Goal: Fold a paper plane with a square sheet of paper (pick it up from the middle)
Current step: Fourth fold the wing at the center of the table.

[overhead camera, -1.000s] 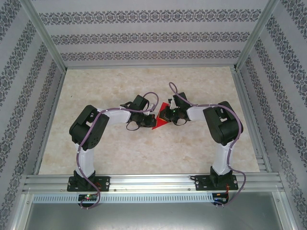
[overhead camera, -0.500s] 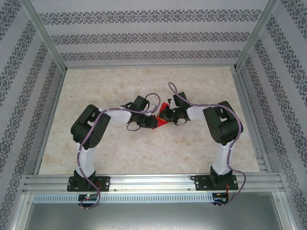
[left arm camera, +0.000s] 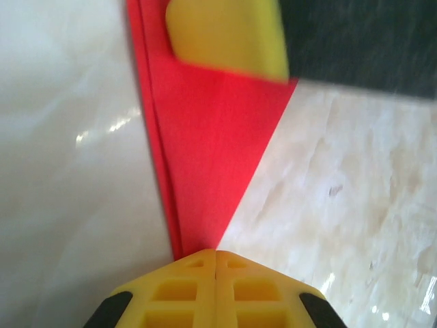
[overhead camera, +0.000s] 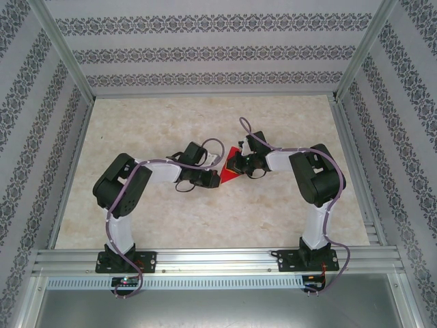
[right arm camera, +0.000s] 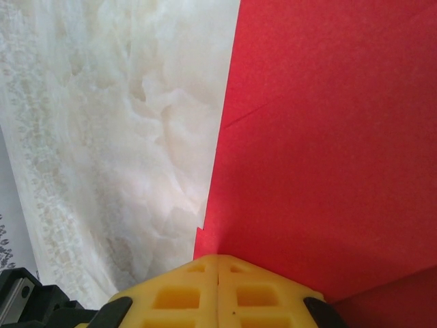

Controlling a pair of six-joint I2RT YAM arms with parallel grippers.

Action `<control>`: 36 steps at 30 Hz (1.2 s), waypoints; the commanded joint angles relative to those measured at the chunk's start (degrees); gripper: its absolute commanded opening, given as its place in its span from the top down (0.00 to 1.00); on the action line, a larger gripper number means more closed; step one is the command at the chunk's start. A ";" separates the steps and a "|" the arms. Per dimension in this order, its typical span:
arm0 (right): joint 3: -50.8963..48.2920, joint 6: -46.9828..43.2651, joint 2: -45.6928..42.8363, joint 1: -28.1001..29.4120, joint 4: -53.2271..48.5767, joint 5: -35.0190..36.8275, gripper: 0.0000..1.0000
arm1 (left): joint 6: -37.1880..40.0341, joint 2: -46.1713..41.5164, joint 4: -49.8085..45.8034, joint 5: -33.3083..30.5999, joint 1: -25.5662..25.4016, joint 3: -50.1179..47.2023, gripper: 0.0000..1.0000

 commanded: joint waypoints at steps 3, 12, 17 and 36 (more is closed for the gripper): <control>-2.36 -0.69 2.29 -0.15 -5.73 3.72 0.94 | 2.47 -5.25 -10.21 -1.38 0.35 -2.89 0.97; -5.83 7.05 -1.01 5.85 0.99 1.99 0.94 | -5.19 -7.24 1.04 -2.86 0.36 -3.06 0.97; -5.28 8.04 -1.42 6.18 2.62 0.91 0.94 | -7.53 -2.31 4.32 -0.97 0.01 -0.51 1.00; -1.24 2.02 3.78 -3.34 7.04 -0.16 0.92 | -5.16 -0.07 -7.44 -7.88 -0.08 -1.27 1.00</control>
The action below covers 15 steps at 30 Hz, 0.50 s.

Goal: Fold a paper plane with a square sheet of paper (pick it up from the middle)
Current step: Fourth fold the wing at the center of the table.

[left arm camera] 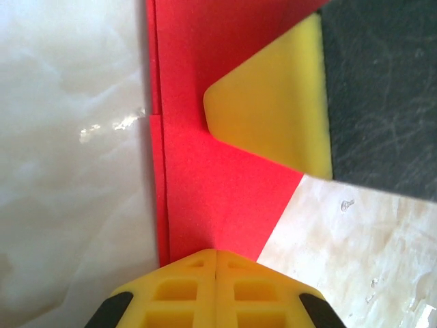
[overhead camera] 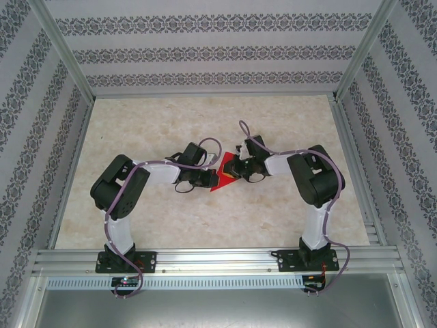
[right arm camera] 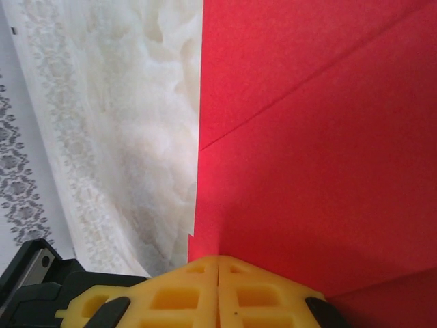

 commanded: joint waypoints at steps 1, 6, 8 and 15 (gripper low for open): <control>2.21 -3.45 3.72 -4.61 0.78 5.88 0.92 | 0.81 0.74 -7.83 -3.92 0.03 -1.04 1.00; 5.32 -5.62 4.13 -8.90 -3.36 8.28 0.92 | 0.81 1.11 -8.78 -4.15 -0.02 -1.01 1.00; 6.67 -6.59 4.04 -10.07 -5.32 8.87 0.92 | 0.78 1.36 -9.05 -4.29 0.00 -0.83 1.00; 11.31 -9.55 5.33 -12.62 -10.70 11.23 0.92 | 0.74 2.09 -9.45 -3.95 0.03 -0.56 1.00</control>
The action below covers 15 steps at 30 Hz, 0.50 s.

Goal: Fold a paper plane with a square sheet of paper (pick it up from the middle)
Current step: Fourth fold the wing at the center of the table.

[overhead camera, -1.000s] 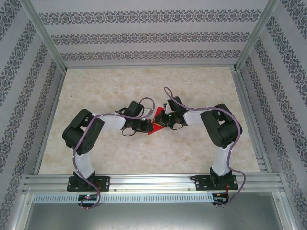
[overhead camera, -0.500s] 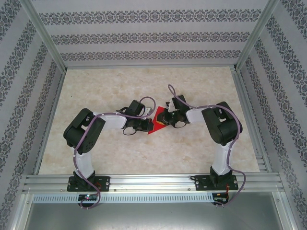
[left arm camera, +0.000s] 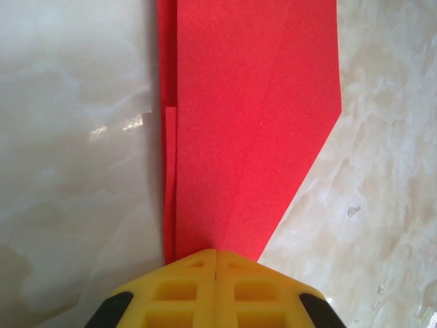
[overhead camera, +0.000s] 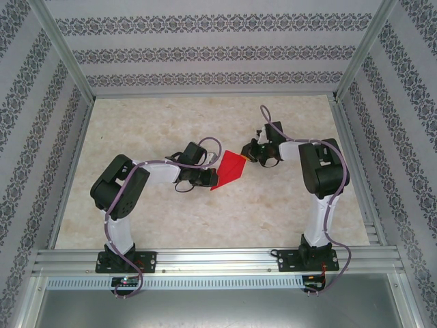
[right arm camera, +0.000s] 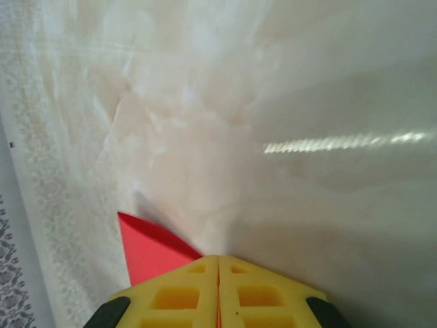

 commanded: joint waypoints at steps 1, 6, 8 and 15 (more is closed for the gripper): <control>2.41 -3.83 1.96 -1.44 -3.40 6.41 0.92 | 0.78 2.08 -8.61 -3.05 0.03 -0.99 1.00; 4.62 -4.52 1.93 -2.19 -5.21 6.90 0.92 | 1.14 2.10 -9.06 -2.79 0.02 -0.37 1.00; 5.02 -4.70 0.90 -2.20 -5.78 6.95 0.91 | 1.20 1.98 -9.16 -2.51 0.02 0.09 1.00; 2.82 -3.15 -6.52 -1.08 -5.90 5.05 0.85 | 0.88 -0.26 -8.29 -0.27 -0.03 4.54 0.94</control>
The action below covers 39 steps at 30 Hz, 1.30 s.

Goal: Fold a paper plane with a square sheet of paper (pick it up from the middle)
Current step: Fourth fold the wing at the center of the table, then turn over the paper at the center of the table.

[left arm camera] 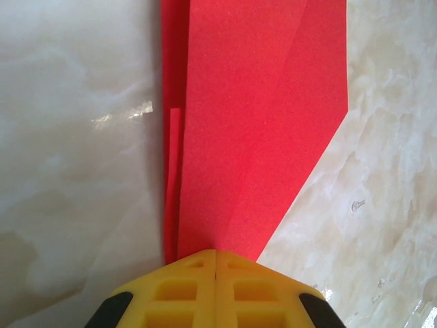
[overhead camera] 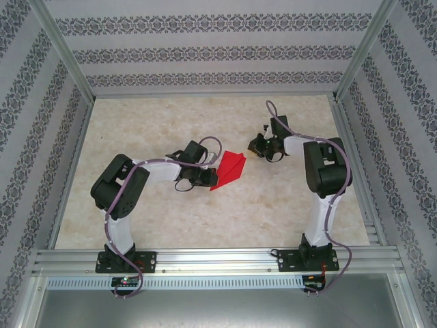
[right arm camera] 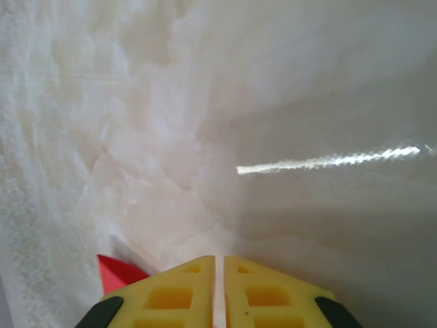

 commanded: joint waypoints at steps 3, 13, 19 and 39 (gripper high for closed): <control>-4.00 1.42 -8.46 2.53 0.58 0.22 0.77 | -0.43 -2.53 -2.64 -0.66 0.02 4.09 0.79; -15.12 9.34 -15.81 8.55 5.51 5.14 0.54 | -3.01 -7.77 -1.71 -13.87 1.10 2.49 0.59; -15.12 11.30 -13.69 9.85 8.47 5.12 0.54 | -3.65 -9.28 -2.26 -17.47 2.00 1.35 0.41; -12.24 11.17 -5.42 12.78 15.81 -6.16 0.69 | -4.63 -13.08 0.23 -17.99 5.50 -3.61 0.00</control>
